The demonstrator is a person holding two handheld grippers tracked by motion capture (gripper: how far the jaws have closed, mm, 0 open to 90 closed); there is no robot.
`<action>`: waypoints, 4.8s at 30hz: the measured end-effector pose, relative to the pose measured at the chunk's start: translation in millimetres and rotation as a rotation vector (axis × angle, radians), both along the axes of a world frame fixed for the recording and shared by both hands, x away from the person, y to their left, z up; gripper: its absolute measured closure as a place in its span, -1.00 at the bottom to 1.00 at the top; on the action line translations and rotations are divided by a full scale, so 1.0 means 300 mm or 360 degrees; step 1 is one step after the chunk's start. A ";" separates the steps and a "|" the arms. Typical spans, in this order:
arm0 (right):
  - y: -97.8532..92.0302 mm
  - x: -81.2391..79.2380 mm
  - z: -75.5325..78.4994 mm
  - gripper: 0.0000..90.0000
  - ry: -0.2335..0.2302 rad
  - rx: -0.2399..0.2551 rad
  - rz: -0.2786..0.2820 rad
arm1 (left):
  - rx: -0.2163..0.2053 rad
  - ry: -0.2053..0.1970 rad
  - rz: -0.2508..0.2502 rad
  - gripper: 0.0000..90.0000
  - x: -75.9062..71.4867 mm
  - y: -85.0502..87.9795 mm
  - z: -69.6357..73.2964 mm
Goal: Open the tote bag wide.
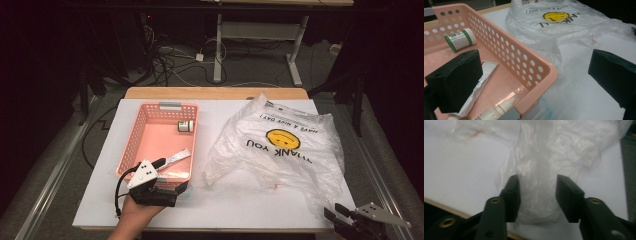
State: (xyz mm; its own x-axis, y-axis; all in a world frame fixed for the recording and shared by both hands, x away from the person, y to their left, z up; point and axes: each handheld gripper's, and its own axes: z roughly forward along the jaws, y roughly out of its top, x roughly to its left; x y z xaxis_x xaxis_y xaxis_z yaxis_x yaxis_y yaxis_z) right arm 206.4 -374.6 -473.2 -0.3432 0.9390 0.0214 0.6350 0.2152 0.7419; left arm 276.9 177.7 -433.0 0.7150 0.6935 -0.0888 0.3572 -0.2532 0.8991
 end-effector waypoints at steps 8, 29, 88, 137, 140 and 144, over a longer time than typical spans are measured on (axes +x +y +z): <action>0.137 0.006 0.012 0.97 -0.0010 -0.0079 0.0177 | -0.0019 0.0000 0.0010 -1.00 0.002 0.006 0.002; 0.581 0.033 -0.007 0.76 -0.0026 -0.0043 0.0693 | -0.0017 -0.0040 0.0078 -1.00 0.004 0.003 0.011; 0.368 0.378 0.203 -0.25 -0.0392 0.0139 0.0497 | -0.0033 0.0047 0.0048 -1.00 0.004 -0.007 0.003; 0.443 0.556 -0.013 1.00 -0.0116 0.0092 0.0418 | -0.0002 0.0036 0.0058 -1.00 -0.013 0.003 0.002; 0.410 0.544 -0.006 1.00 -0.0147 0.0105 0.0341 | 0.0000 0.0035 0.0051 -1.00 -0.012 0.001 0.002; 0.374 0.532 0.002 1.00 -0.0172 0.0124 0.0278 | -0.0001 0.0035 0.0044 -1.00 -0.010 -0.001 0.001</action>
State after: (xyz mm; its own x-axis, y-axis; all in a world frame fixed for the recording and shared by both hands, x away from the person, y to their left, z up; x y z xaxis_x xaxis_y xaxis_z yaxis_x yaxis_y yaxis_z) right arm 366.2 -262.4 -472.6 -0.5046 0.8621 0.0457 0.5091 0.2544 0.8222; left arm 274.0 177.5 -432.8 0.6935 0.7128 -0.1048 0.3839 -0.2424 0.8910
